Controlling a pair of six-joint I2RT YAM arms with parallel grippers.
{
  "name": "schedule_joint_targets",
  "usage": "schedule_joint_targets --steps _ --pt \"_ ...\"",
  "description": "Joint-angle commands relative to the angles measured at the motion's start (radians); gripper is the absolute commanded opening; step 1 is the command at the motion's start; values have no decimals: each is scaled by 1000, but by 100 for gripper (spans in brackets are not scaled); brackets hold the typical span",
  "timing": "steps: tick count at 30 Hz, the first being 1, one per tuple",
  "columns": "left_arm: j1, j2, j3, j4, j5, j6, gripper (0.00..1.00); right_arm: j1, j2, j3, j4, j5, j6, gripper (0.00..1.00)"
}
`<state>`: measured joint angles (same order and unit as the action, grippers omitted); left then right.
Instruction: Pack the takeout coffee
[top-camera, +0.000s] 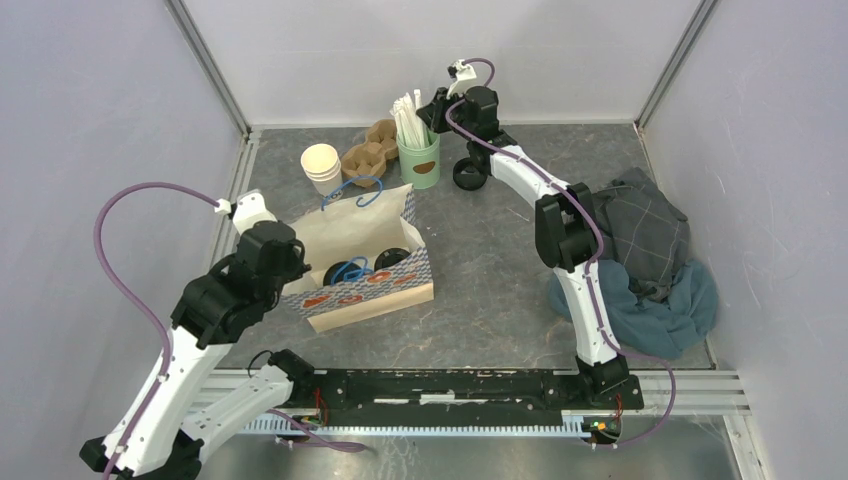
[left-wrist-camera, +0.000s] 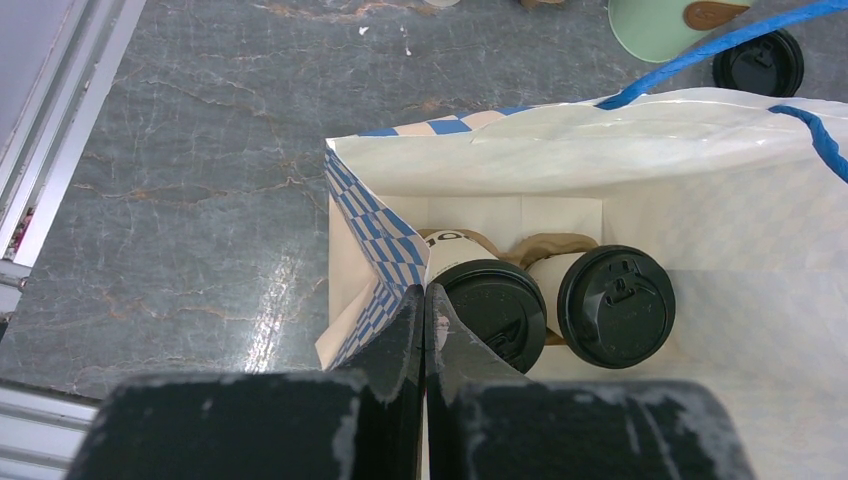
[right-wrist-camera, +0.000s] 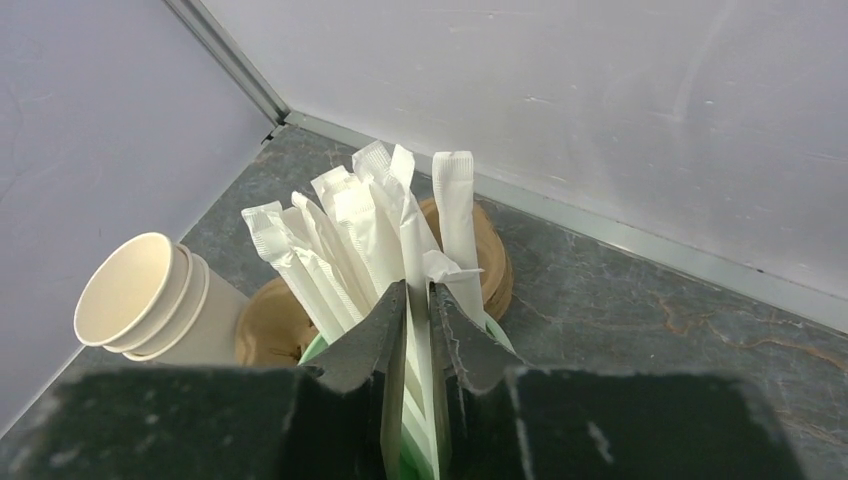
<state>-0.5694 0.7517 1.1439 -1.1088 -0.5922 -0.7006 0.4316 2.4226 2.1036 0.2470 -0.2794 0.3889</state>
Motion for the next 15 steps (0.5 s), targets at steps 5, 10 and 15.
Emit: schedule_joint_targets --steps 5,10,15 --pt "-3 -52 -58 31 9 -77 2 -1 -127 32 66 -5 -31 11" --pt "-3 -86 -90 46 17 -96 2 -4 -142 35 37 -14 -42 0" --pt "-3 -104 -91 42 16 -122 2 -4 -216 7 31 -34 -60 3"
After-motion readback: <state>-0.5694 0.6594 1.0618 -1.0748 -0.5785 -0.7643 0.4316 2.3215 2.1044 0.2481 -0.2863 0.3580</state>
